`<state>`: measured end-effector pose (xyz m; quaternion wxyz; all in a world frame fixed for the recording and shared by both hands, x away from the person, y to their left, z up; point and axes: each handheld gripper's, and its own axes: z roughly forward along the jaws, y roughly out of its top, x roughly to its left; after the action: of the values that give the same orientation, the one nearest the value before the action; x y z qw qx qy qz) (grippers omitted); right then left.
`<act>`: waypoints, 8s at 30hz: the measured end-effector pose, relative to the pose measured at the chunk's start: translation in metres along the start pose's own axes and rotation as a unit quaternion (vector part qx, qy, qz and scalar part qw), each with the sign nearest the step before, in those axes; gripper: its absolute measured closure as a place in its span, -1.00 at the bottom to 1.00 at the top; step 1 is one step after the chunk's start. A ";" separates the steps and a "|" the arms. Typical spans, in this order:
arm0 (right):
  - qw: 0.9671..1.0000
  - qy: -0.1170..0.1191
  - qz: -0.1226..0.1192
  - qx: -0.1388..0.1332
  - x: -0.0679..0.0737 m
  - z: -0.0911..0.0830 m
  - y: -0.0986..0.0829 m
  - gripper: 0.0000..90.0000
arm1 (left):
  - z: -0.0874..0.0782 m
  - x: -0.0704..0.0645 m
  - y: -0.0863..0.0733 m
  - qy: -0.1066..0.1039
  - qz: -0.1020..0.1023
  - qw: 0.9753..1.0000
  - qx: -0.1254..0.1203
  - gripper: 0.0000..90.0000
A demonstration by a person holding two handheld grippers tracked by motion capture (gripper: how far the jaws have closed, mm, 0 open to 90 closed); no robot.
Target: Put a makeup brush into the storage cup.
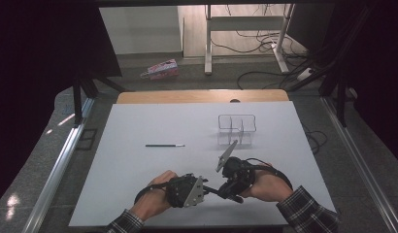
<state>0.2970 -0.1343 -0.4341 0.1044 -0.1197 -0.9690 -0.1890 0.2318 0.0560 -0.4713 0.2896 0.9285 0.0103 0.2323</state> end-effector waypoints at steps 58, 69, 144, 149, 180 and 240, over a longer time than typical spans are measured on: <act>0.955 -0.163 0.045 -0.245 -0.019 -0.024 -0.065 -1.00 | -0.027 0.006 -0.044 -0.027 -0.224 0.974 -0.035 0.75; 0.940 -0.149 0.078 -0.297 -0.022 -0.027 -0.076 -1.00 | -0.029 0.000 -0.051 -0.024 -0.263 0.963 -0.048 0.75; 0.869 0.090 0.209 -0.439 -0.009 0.004 -0.042 0.27 | -0.023 -0.009 -0.032 -0.036 -0.335 0.923 -0.184 0.75; 0.865 0.109 0.214 -0.441 -0.011 0.005 -0.043 0.55 | -0.022 -0.009 -0.032 -0.037 -0.332 0.925 -0.181 0.75; 0.887 0.012 0.199 -0.416 -0.016 -0.010 -0.054 0.67 | -0.029 0.002 -0.049 -0.025 -0.379 0.919 -0.106 -0.62; 0.895 -0.159 0.146 -0.391 -0.023 -0.050 -0.079 0.67 | -0.067 -0.005 -0.124 0.042 -0.417 0.908 -0.009 -0.93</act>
<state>0.3052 -0.2294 -0.4218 -0.0798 -0.3191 -0.7926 -0.5134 0.2122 0.1943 -0.4924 0.3678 0.8261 0.4070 0.1291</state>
